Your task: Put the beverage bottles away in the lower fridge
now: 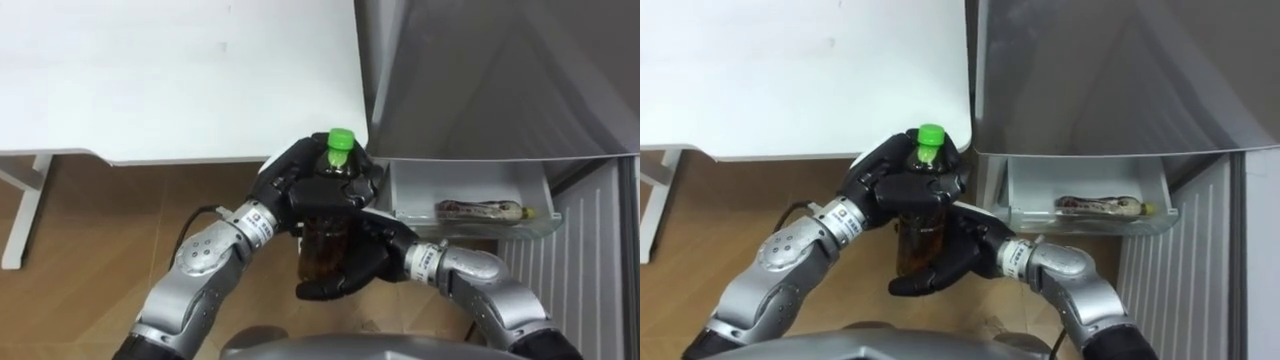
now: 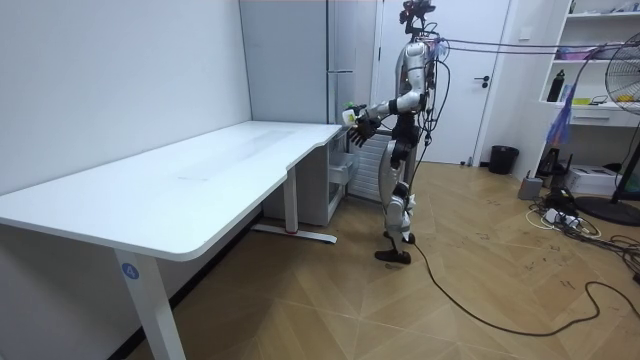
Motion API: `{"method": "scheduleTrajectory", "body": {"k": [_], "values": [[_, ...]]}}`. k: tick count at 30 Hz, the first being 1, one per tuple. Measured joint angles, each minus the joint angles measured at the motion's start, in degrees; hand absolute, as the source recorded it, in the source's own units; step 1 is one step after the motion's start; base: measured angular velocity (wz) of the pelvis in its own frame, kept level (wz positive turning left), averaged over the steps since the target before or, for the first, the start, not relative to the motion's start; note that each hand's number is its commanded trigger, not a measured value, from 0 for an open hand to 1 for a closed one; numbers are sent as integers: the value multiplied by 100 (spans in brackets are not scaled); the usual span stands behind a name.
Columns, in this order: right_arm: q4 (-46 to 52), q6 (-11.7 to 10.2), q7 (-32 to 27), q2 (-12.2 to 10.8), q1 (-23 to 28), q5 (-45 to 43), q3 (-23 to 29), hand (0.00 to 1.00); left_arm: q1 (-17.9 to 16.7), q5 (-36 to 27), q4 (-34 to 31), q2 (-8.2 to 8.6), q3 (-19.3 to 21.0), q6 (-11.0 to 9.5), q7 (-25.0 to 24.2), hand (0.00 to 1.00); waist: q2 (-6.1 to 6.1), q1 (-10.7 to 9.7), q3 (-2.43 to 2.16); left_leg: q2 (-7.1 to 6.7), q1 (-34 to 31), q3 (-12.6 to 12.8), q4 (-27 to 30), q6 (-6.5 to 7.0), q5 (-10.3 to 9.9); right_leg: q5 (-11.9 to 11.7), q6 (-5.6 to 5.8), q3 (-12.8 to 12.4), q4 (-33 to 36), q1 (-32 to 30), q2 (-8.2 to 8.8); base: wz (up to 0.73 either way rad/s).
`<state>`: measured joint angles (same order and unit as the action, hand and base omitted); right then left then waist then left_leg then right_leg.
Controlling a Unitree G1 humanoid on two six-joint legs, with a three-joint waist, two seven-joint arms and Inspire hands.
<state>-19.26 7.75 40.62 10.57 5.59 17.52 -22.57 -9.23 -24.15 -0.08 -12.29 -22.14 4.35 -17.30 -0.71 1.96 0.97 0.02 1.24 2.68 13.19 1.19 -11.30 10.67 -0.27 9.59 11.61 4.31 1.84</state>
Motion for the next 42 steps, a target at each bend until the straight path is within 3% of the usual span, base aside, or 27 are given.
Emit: {"method": "scheduleTrajectory", "body": {"k": [2, 9, 17, 18, 20, 21, 42], "values": [[-2, 0, -7, 53, -3, 141, -59, 100, 0, 0, 0, -2, -4, 0, -44, 100, 34, 1, -30, 8, -27, 21, 3, 0, 1, 0, 0, 10, 20, -47, 3, -8], [-25, 0, -57, 66, -3, 293, -105, 100, 1, 0, 0, -15, -13, -1, -110, 100, 37, -9, -37, 10, -27, 34, 10, 0, 1, 0, 0, 12, 22, -52, 5, 0], [-24, -44, -75, 74, -4, 311, -153, 100, 2, -229, 2, -5, -33, -1, -114, 100, -40, -6, -4, 9, -97, 47, 29, 0, 1, 0, 0, 15, 25, -119, 6, 0], [-24, -45, -75, 73, -5, 311, -152, 100, 2, -247, 4, -5, -30, -1, -114, 91, -52, -5, 4, 10, -97, 47, 29, 0, 1, 0, -1, 15, 25, -119, 6, 0], [-24, -52, -75, 73, -4, 315, -152, 100, 1, -286, 9, -4, -25, -1, -113, 9, -89, -4, 27, 11, -100, 46, 26, 0, 1, 0, 0, 15, 24, -125, 5, 0], [-24, -52, -75, 73, -4, 316, -152, 100, 1, -292, 9, -4, -24, -1, -113, 0, -92, -4, 29, 11, -102, 45, 25, 0, 1, 0, 0, 15, 24, -127, 5, 0], [-25, -56, -42, 65, -2, 522, -185, 100, 1, -291, 20, 2, 61, -62, -56, 0, -86, -22, 27, 12, -101, 41, -7, 0, 0, 0, 0, 39, 31, -136, 5, 0]]}}
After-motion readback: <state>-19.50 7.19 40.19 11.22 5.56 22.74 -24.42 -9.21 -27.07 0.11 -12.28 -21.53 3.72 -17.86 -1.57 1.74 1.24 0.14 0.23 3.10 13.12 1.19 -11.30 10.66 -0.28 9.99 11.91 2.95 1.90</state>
